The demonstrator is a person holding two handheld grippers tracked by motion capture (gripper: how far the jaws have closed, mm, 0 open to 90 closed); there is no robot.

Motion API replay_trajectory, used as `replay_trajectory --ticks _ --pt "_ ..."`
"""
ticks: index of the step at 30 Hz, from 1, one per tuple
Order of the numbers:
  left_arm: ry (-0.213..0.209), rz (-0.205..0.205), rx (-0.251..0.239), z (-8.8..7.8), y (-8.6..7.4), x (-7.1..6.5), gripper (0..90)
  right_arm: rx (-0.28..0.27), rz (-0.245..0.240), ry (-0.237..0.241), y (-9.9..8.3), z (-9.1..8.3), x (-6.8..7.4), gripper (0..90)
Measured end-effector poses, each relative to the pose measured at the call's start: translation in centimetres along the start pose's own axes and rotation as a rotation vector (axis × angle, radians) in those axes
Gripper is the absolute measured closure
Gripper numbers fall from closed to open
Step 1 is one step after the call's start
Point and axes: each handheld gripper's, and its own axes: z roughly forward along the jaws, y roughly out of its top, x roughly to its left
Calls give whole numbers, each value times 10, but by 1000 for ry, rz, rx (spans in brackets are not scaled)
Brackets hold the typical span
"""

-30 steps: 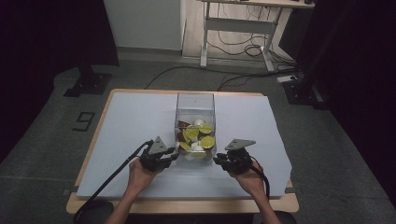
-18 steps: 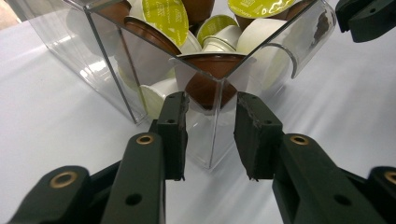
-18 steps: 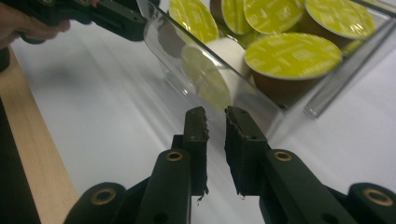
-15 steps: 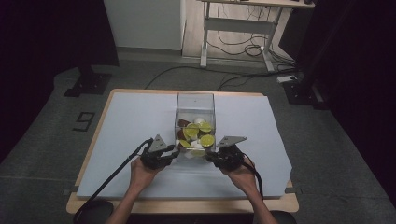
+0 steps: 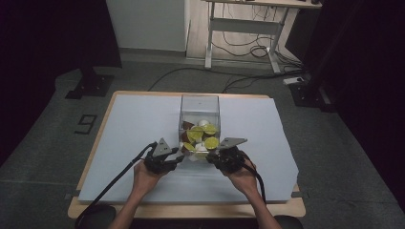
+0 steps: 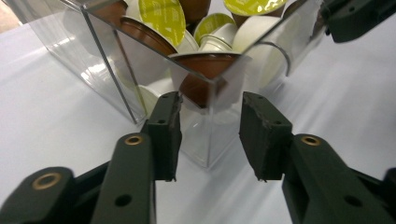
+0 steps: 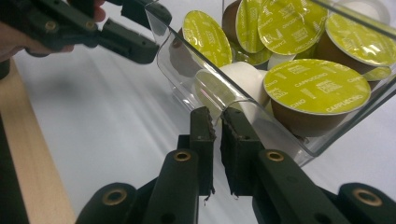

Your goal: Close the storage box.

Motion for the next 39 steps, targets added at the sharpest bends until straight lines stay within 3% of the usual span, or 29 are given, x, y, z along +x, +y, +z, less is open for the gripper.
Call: replay_trajectory --ticks 8,23,31,39 --pt "2 -11 40 3 -5 1 466 -1 -7 -5 4 3 -3 822" --pt "16 -66 85 -1 -24 14 158 -7 0 -64 10 9 -10 825" --pt "4 -68 131 4 -33 16 111 -8 0 -86 15 14 -17 823" --pt "8 -81 194 9 -40 20 7 -11 22 -88 20 20 -25 823"
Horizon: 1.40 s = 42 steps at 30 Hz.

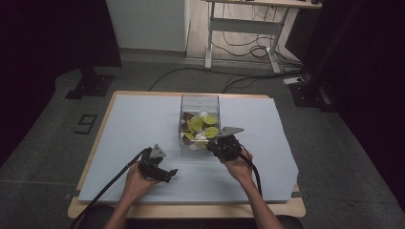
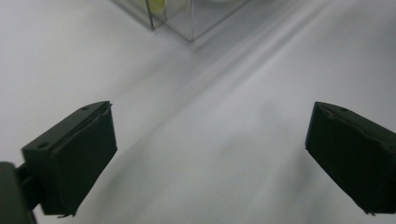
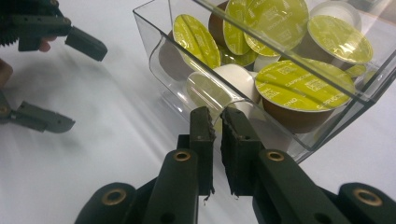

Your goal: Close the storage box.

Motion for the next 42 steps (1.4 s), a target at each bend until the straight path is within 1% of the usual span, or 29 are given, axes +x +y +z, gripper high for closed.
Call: replay_trajectory --ticks 5,10,14,15,21,30,35,42 --pt "18 13 31 2 -3 1 0 -8 15 -2 2 4 -5 824" --pt "10 13 43 3 -6 3 0 -4 18 -7 5 7 -8 823" --pt "14 21 51 6 -7 2 0 -6 27 -11 8 10 -11 823" --pt "13 22 52 6 -7 1 0 -7 30 -7 8 10 -12 823" --pt "11 27 52 7 -8 0 0 -11 38 -14 11 13 -16 822" --pt "9 27 51 7 -8 0 0 -22 46 -40 14 20 -22 822" --pt "9 28 51 7 -8 0 0 -21 34 -72 16 24 -23 835" --pt "5 25 50 8 -8 0 0 -26 41 -72 15 25 -24 839"
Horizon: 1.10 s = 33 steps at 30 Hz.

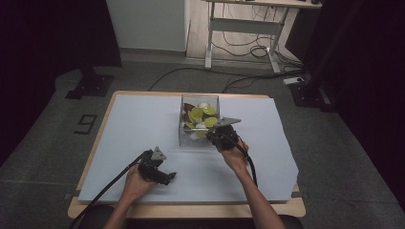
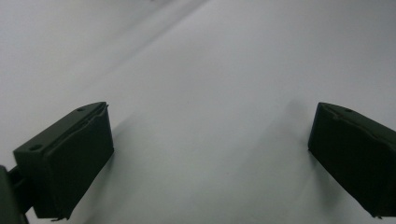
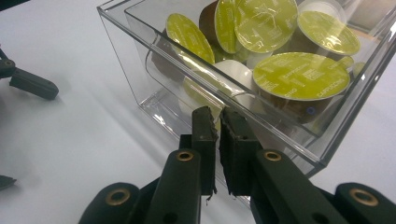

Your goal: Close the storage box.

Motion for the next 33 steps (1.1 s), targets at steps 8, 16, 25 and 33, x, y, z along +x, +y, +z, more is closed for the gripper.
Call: replay_trajectory --ticks 8,16,25,33 --pt "-2 0 1 0 0 0 0 -19 24 -17 -2 1 2 840" --pt "-5 0 1 0 0 0 0 -19 28 -19 -2 1 2 841" --pt "-9 7 7 -4 -4 2 0 11 -7 19 -1 -2 4 680" --pt "-16 3 1 -4 -6 3 0 46 -34 15 -1 -8 9 518"
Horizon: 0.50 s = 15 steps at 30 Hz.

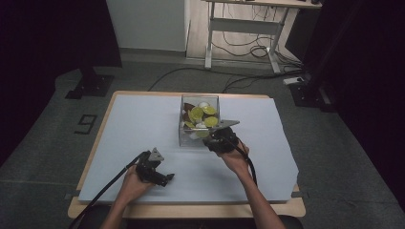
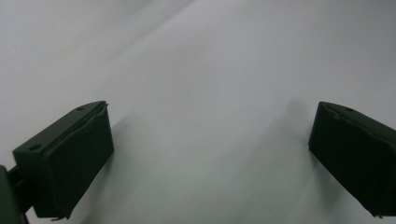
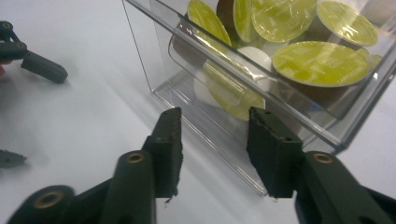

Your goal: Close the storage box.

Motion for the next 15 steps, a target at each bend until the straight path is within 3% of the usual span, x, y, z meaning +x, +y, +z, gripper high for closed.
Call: replay_trajectory --ticks 6,15 --pt "0 -1 -1 0 0 0 0 18 -8 -6 -3 -7 1 419" --pt "5 -1 0 -1 -1 -1 1 29 -36 -10 -6 -17 2 359"
